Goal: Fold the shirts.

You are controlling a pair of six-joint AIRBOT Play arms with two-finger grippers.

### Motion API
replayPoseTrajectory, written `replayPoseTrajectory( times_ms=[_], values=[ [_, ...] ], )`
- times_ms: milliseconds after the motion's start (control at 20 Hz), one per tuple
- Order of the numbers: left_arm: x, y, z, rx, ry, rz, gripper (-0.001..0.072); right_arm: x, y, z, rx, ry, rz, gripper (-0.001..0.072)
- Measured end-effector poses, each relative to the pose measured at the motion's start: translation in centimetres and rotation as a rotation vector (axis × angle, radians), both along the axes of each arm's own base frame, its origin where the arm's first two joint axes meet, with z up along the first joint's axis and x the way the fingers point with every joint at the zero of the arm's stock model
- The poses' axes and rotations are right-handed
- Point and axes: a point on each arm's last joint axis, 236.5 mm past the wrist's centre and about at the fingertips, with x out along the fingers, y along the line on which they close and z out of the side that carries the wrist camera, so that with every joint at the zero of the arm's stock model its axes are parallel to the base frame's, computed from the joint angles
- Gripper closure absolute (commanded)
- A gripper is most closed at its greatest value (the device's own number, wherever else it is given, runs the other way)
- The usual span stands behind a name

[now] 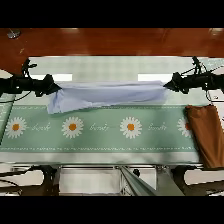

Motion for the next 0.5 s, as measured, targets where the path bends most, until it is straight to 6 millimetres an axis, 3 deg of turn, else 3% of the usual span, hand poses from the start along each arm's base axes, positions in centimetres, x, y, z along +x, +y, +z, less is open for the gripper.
replayPoseTrajectory(
  times_ms=[250,300,350,400,500],
  values=[
    [3.4,0.0,-0.6,-0.003,-0.007,0.0,0.0664,2.7,0.8,-1.0,0.045,0.005,0.018,0.0687],
    [3.6,-0.2,-1.0,-0.006,0.001,-0.004,0.0561,3.0,1.1,-1.3,0.05,0.009,0.025,0.055],
    [3.7,-0.3,-1.2,-0.006,0.005,-0.008,0.0139,3.2,1.4,-1.5,0.057,0.013,0.027,0.0236],
    [3.9,-0.3,-1.4,-0.007,0.008,-0.011,0.0006,3.3,1.5,-1.7,0.06,0.017,0.029,0.0084],
    [3.6,-0.1,-1.3,-0.012,0.027,-0.03,0.0007,3.5,1.1,-1.6,0.069,0.02,0.029,0.0088]
  ],
)
